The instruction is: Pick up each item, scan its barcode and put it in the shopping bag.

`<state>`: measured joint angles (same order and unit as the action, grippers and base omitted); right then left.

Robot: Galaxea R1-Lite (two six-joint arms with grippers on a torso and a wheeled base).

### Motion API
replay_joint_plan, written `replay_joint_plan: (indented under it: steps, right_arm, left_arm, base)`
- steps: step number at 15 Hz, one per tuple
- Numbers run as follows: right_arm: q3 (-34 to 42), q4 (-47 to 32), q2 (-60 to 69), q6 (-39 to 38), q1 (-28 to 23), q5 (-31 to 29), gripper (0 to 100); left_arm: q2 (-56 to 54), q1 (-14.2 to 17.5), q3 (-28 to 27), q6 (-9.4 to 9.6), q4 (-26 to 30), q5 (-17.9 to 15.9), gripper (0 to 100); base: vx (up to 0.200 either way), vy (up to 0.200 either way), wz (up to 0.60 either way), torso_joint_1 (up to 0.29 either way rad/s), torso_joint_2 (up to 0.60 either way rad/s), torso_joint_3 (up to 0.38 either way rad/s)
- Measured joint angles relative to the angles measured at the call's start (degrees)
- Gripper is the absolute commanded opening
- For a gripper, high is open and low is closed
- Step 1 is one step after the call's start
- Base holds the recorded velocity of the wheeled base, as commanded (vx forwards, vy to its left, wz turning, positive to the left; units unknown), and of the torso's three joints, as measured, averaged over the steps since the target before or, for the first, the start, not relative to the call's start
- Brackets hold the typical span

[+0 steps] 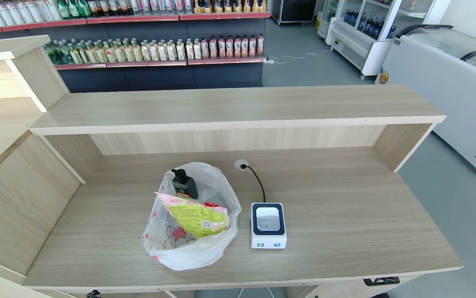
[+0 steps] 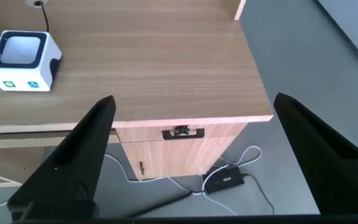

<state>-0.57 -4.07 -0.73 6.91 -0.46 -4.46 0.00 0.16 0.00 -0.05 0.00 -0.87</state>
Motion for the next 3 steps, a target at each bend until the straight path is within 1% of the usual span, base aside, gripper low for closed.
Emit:
replay_joint_plan:
  steps: [3]
  right_arm:
    - [0.00, -0.13, 0.68, 0.06, 0.05, 0.00, 100]
  left_arm:
    - [0.00, 0.00, 0.00, -0.02, 0.00, 0.02, 100]
  base:
    - [0.000, 0.000, 0.00, 0.000, 0.00, 0.000]
